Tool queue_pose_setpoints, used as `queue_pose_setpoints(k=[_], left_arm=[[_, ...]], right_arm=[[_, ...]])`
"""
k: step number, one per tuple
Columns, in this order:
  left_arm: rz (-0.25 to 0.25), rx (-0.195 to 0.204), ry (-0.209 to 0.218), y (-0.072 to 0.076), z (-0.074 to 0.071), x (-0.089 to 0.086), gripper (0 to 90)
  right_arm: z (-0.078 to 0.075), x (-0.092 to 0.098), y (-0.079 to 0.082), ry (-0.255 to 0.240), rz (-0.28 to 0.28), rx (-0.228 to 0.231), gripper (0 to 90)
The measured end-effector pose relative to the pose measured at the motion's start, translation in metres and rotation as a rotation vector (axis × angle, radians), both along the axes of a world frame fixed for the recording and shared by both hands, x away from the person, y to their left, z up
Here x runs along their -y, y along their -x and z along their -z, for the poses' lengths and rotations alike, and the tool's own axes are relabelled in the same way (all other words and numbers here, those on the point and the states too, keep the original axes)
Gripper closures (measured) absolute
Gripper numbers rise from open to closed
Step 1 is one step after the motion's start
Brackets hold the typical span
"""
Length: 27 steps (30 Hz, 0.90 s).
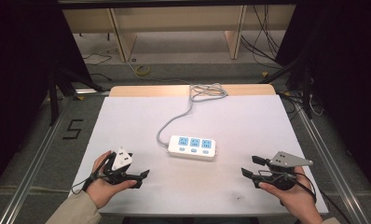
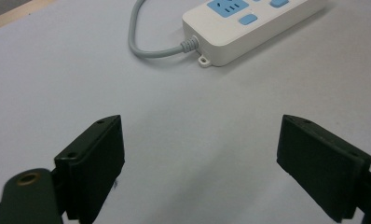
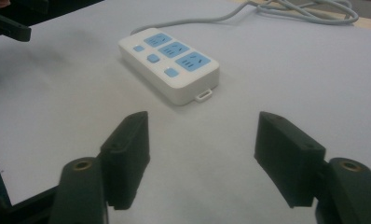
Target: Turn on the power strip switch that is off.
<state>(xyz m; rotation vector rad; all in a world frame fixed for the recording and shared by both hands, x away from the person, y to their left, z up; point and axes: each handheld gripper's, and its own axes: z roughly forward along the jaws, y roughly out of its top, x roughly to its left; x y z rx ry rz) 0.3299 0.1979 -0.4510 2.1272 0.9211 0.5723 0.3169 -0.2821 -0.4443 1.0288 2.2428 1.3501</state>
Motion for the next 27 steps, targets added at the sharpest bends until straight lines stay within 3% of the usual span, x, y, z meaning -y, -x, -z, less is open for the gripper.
queue_pose_setpoints(k=[3, 7, 18, 27], left_arm=[[-0.007, 0.002, -0.001, 0.0009, -0.0001, -0.0001, 14.6], [-0.003, 0.003, -0.002, 0.0012, -0.0002, 0.0000, 14.6], [-0.015, 0.002, -0.002, -0.0005, 0.0004, 0.0006, 15.0], [-0.016, 0.003, -0.005, -0.0011, -0.0001, 0.0006, 15.3]], right_arm=[[0.0006, -0.0007, 0.0000, 0.034, 0.032, -0.018, 44.7], [-0.0007, -0.0021, 0.0000, 0.051, 0.029, -0.038, 57.9], [-0.0047, -0.0039, -0.0001, 0.104, 0.016, -0.008, 90.0], [-0.0060, -0.0092, -0.0025, 0.125, 0.003, -0.017, 90.0]])
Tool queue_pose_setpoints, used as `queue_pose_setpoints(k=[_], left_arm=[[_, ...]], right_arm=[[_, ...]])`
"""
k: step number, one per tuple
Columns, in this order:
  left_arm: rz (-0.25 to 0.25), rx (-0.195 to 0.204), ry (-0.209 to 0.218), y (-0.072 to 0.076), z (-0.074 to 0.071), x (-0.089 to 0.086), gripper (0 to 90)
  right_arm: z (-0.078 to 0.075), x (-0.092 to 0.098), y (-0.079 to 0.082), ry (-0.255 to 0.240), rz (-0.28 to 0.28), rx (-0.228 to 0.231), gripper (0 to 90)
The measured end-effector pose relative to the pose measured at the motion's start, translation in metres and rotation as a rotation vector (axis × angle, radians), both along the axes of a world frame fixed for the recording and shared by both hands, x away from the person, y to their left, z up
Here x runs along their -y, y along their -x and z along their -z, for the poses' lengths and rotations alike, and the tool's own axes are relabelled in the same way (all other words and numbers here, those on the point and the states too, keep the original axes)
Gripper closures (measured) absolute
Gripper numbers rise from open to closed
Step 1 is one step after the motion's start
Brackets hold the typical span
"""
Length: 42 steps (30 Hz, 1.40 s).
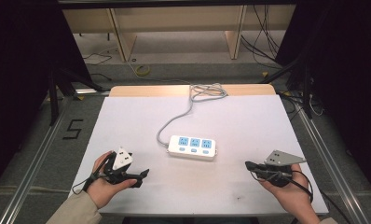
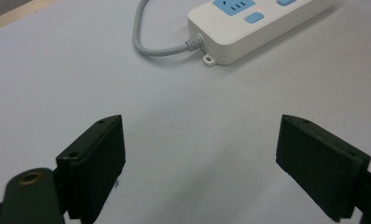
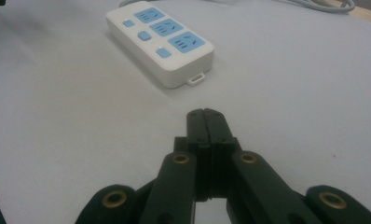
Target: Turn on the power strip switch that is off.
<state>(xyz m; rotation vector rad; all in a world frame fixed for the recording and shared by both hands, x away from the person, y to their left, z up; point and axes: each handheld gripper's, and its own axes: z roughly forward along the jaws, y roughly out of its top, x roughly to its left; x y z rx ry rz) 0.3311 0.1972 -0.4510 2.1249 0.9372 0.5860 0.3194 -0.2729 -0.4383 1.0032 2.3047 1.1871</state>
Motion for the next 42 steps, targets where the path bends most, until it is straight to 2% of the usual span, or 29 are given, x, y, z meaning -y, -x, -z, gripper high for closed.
queue_pose_setpoints(k=[16, 31, 42], left_arm=[[-0.003, -0.009, -0.002, -0.001, 0.001, 0.001, 15.4], [-0.008, -0.014, -0.001, -0.002, 0.002, 0.002, 15.5], [-0.006, -0.013, -0.002, -0.002, 0.002, 0.003, 15.5]], right_arm=[[-0.003, -0.015, -0.011, -0.003, -0.013, -0.030, 90.0], [-0.005, -0.025, -0.018, -0.006, -0.017, -0.035, 90.0], [-0.006, -0.034, -0.024, 0.010, -0.022, -0.038, 90.0]])
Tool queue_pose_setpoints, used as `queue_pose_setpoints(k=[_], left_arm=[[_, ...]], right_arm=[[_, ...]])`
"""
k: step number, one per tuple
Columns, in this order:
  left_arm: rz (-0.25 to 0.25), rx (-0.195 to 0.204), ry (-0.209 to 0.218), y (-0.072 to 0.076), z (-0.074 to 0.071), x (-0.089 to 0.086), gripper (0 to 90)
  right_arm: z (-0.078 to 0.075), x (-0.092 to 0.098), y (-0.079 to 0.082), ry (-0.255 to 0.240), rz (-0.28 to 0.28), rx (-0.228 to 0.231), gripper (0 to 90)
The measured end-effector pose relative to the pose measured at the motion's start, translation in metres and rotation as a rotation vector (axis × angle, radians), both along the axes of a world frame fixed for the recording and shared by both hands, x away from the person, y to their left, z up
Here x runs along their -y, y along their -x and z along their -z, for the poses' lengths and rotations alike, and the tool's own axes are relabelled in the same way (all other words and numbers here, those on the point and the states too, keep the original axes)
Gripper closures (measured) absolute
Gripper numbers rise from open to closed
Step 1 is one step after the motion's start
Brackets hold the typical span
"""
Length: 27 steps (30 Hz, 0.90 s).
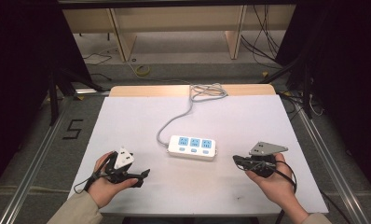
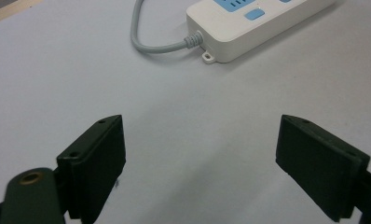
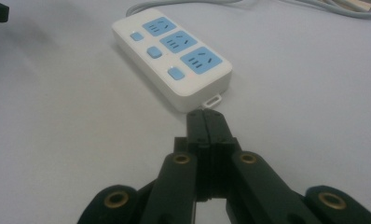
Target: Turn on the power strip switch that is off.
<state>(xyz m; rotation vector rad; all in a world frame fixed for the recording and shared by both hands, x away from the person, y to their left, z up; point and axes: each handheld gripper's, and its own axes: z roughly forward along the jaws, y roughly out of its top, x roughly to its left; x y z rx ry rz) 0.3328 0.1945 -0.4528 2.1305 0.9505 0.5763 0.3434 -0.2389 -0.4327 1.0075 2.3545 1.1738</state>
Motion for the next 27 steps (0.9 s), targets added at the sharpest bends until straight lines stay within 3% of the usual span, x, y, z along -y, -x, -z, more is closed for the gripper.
queue_pose_setpoints(k=[27], left_arm=[[0.012, -0.005, -0.009, 0.000, 0.000, 0.000, 15.5]], right_arm=[[-0.001, -0.022, -0.015, 0.016, -0.004, 0.008, 90.0]])
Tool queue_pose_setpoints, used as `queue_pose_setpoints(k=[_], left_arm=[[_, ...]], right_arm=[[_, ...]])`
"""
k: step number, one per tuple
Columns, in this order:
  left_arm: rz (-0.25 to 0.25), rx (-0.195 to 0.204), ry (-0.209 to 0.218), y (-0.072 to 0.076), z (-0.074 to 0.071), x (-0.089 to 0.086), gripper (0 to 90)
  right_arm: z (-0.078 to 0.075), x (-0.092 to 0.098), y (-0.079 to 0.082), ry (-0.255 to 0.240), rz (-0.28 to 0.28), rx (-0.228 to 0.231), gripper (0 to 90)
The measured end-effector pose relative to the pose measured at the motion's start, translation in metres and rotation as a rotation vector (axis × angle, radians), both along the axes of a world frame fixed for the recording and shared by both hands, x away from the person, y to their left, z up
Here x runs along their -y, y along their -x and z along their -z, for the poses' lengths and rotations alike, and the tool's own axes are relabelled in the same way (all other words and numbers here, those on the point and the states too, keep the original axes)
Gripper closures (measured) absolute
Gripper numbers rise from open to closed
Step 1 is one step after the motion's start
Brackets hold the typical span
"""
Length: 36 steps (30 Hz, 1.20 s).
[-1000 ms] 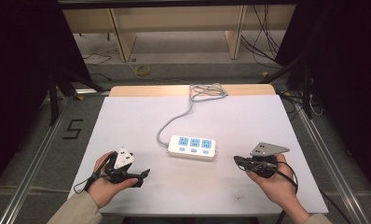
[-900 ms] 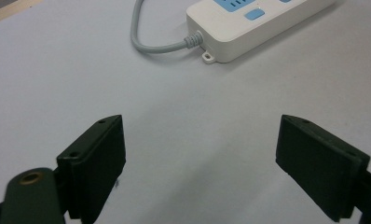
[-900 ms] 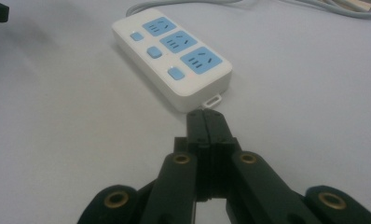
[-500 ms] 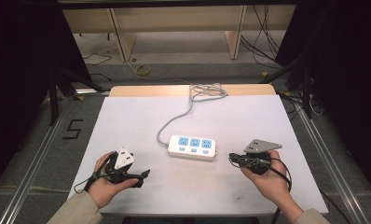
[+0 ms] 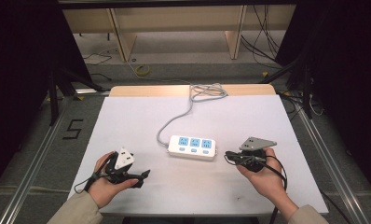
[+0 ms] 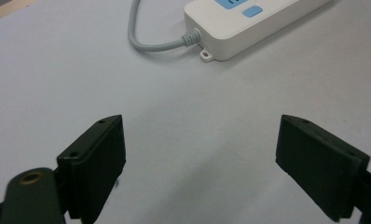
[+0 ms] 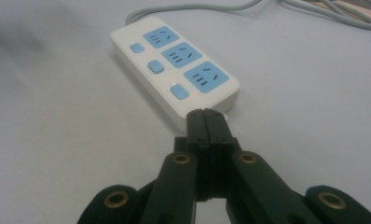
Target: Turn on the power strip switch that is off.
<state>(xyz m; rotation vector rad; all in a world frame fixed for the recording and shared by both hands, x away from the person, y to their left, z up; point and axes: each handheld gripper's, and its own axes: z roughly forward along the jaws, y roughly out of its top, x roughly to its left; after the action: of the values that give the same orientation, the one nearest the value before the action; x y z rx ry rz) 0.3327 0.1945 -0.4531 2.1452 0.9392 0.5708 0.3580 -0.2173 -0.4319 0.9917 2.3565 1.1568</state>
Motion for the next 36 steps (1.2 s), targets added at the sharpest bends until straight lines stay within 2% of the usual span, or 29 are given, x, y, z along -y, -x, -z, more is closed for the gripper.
queue_pose_setpoints(k=[36], left_arm=[[0.010, -0.003, -0.003, 0.001, 0.000, 0.002, 15.8]], right_arm=[[-0.001, -0.022, -0.016, 0.006, -0.027, -0.004, 90.0]])
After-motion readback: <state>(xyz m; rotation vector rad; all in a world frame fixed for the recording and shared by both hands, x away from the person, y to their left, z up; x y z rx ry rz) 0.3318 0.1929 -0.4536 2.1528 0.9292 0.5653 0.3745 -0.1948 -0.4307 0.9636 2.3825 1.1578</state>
